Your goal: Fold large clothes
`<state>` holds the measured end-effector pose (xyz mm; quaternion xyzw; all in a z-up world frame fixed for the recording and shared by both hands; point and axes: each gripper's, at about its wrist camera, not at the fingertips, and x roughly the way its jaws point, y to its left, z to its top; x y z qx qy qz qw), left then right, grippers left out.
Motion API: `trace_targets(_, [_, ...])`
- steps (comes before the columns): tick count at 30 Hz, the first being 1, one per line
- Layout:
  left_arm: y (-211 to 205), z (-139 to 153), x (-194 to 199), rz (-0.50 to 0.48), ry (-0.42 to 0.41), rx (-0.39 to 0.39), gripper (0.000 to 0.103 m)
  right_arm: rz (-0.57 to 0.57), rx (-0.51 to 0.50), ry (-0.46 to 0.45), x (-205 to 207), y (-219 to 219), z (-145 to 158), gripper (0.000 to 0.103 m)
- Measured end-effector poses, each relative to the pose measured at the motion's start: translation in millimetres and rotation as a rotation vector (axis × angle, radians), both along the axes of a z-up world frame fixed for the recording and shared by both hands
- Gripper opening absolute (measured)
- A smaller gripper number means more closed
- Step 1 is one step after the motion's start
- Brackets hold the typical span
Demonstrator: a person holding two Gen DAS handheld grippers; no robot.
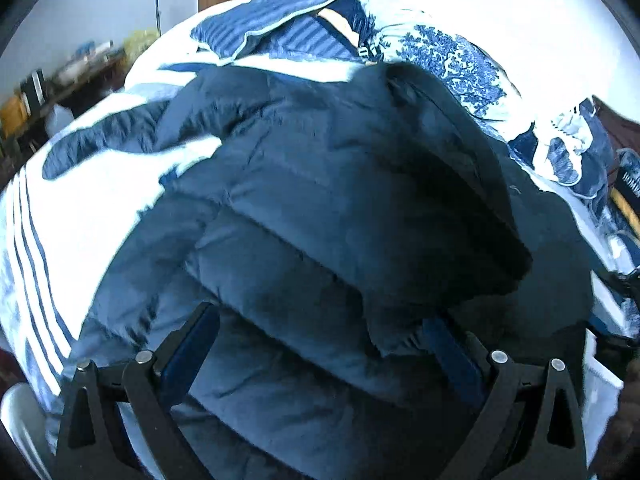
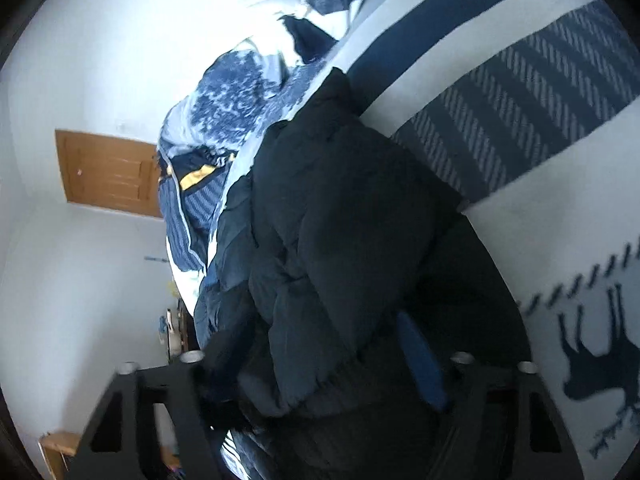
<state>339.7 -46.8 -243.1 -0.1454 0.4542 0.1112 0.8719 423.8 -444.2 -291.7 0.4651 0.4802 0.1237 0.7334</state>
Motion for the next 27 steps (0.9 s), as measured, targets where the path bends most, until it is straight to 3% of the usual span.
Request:
trace_targets(2, [9,-1,-6,0.016,-0.029,-0.102,0.077,-0.01,0.008,0.026,9,2,-7,0.052])
trace_targets(4, [19,-3,-14,0.057,-0.052,-0.199,0.068,-0.018,0.026,0.051,13,2,-13,0.051])
trace_targets(6, [21,-7,-16,0.071,-0.046,-0.231,0.06,-0.027,0.022,0.057,13,0,-12,0.051])
trace_targets(8, [25,-11,-12,0.073,-0.043,-0.254,0.032,-0.025,0.011,0.057,11,-1,-11,0.051])
trace_targets(9, [26,-12,-7,0.072,-0.04,-0.26,0.026,-0.023,0.005,0.06,12,0,-11,0.051])
trace_targets(10, [31,-15,-2,0.07,-0.033,-0.28,0.008,-0.024,-0.001,0.067,13,0,-11,0.051])
trace_targets(11, [37,-16,0,0.073,-0.029,-0.307,0.004,-0.024,-0.003,0.067,14,2,-10,0.051])
trace_targets(14, [61,2,-3,0.096,-0.082,-0.367,0.003,-0.008,-0.044,0.074,23,5,-10,0.048])
trace_targets(15, [68,8,0,0.094,-0.095,-0.376,0.003,-0.006,-0.051,0.086,25,6,-12,0.039])
trace_targets(16, [80,22,6,0.073,-0.112,-0.42,0.003,0.009,-0.039,0.089,26,8,-10,0.015])
trace_targets(17, [91,31,13,0.061,-0.126,-0.459,0.003,0.029,-0.035,0.074,28,12,-4,0.011])
trace_targets(19, [105,50,25,0.044,-0.158,-0.467,0.003,0.045,-0.112,-0.011,27,22,26,0.01])
trace_targets(22, [119,57,47,0.045,-0.157,-0.388,0.003,0.086,-0.14,-0.092,34,43,58,0.009])
trace_targets(25, [125,22,67,0.004,-0.06,-0.306,0.006,0.141,-0.183,-0.08,45,65,53,0.009])
trace_targets(27, [127,-2,65,-0.033,0.015,-0.291,0.01,0.182,-0.228,-0.02,54,80,24,0.01])
